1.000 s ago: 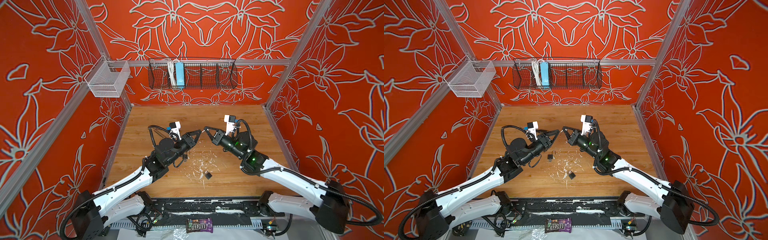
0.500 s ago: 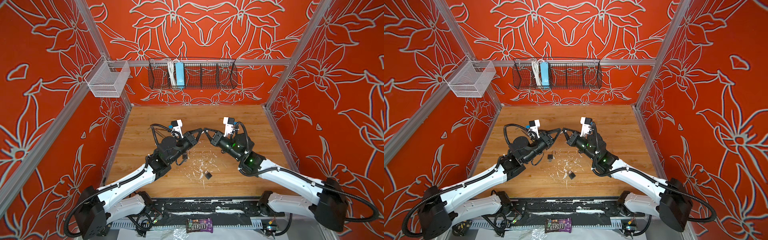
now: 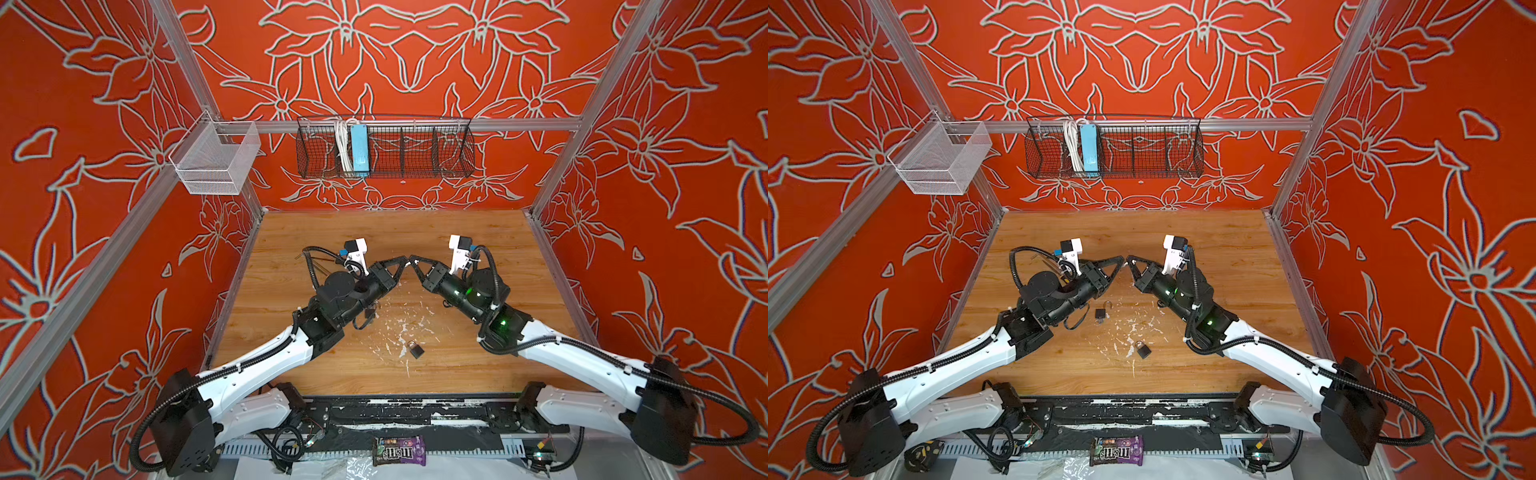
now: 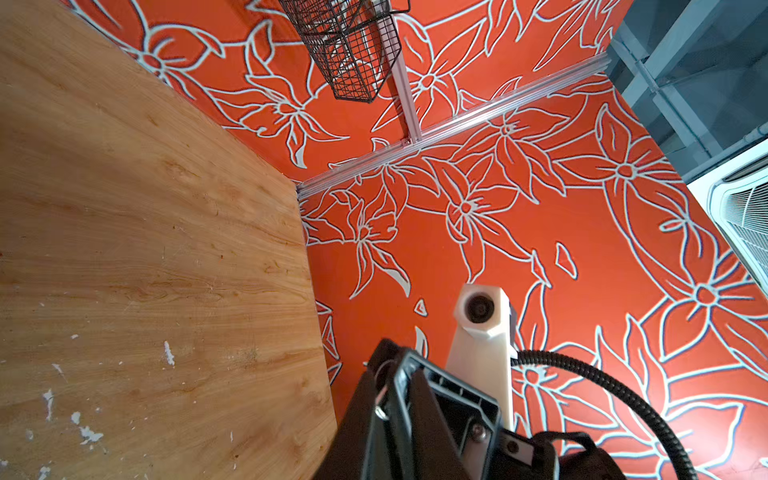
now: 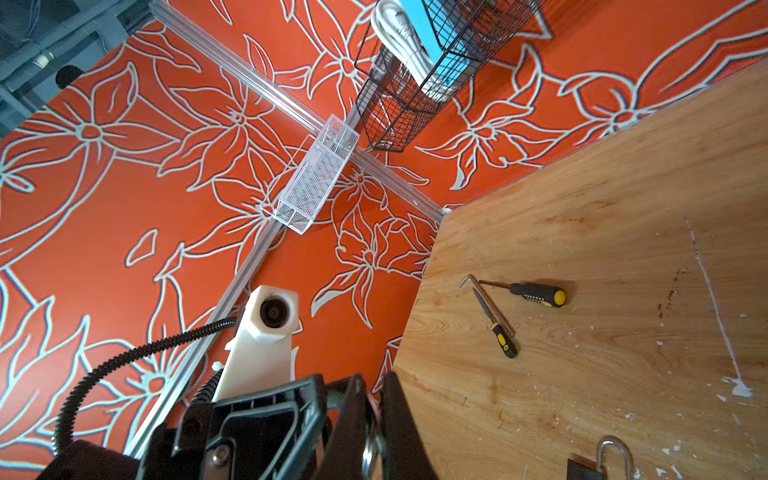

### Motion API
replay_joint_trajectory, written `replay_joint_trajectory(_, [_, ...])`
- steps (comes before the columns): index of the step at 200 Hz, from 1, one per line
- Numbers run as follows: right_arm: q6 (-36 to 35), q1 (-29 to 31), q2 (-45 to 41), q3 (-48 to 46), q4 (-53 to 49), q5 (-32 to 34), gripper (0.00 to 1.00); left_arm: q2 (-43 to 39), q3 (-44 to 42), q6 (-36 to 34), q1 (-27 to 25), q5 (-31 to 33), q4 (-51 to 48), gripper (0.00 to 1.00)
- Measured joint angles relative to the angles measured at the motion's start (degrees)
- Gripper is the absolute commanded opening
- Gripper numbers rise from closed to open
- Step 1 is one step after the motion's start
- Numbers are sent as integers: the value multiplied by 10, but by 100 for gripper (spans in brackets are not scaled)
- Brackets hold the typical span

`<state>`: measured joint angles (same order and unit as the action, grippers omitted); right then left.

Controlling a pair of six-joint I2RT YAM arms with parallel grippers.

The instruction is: Unlock with the key

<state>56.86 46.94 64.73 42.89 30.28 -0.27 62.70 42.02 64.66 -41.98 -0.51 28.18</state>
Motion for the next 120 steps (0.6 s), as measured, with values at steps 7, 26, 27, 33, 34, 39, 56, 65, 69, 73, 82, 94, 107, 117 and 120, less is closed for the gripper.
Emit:
replay_joint_trajectory(7, [1,0,-3,0,0,1,0,0,0,0,0,0,-2,20])
replay_joint_trajectory(26, [5,0,-8,0,2,1,0,0,0,0,0,2,-3,20])
replay_joint_trajectory(27, [5,0,-8,0,2,1,0,0,0,0,0,3,-3,20])
replay_joint_trajectory(33, [6,0,-8,0,3,1,0,0,0,0,0,3,-3,20])
replay_joint_trajectory(34, [6,0,-8,0,4,1,0,0,0,0,0,3,-3,20])
replay_joint_trajectory(39, [7,0,-7,0,4,1,0,0,0,0,0,2,-3,20])
replay_joint_trajectory(56, [9,0,-5,0,4,1,0,3,0,0,0,2,-2,17])
replay_joint_trajectory(65, [11,0,-2,0,7,1,0,6,0,-2,-1,1,-1,16])
replay_joint_trajectory(69, [12,0,0,0,8,1,0,8,0,-1,-1,0,0,16])
replay_joint_trajectory(73, [13,0,2,0,9,1,0,9,0,-1,-1,0,0,14])
replay_joint_trajectory(82, [16,0,5,0,9,1,0,12,0,-1,-1,0,2,12])
replay_joint_trajectory(94, [19,0,8,0,9,1,0,14,0,-1,-1,0,3,10])
replay_joint_trajectory(107, [21,0,8,0,9,1,0,15,0,-3,-1,0,5,8])
replay_joint_trajectory(117, [23,0,8,0,10,1,0,15,0,-4,-1,0,7,5])
replay_joint_trajectory(120, [24,0,8,0,10,1,0,15,0,-3,-1,0,8,5])
